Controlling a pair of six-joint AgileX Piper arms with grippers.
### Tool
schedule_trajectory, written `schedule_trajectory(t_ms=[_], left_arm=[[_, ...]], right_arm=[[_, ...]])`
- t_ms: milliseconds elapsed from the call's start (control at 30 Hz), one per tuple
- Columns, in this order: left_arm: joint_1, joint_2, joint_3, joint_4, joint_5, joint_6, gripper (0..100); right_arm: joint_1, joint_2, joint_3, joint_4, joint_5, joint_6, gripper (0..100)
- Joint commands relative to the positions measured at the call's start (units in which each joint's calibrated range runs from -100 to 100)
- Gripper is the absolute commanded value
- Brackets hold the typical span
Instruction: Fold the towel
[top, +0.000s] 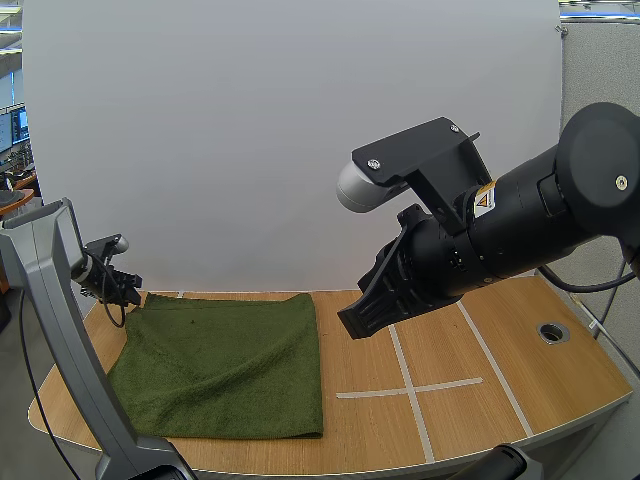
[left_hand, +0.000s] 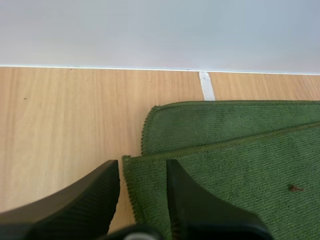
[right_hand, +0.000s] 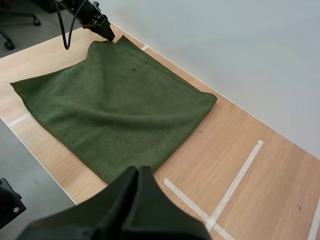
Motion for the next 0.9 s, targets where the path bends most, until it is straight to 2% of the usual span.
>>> schedule_trajectory(t_ms=[0,533,867], left_arm=[[-0.63,0.5,-0.5,-1.83,-0.83,0.19,51],[-0.63,3.03,-0.5,-1.24,-3.09,0.19,51],[-0.63,3.78,-0.5,-1.74,0.53,0.19,51]], right_arm=[[-0.21,-0.31,0.08,-0.11,0.0,-0.53,0],[-0.21,-0.31,0.08,-0.11,0.0,-0.53,0],[-0.2,-0.31,0.08,0.11,0.0,-0.53,0]])
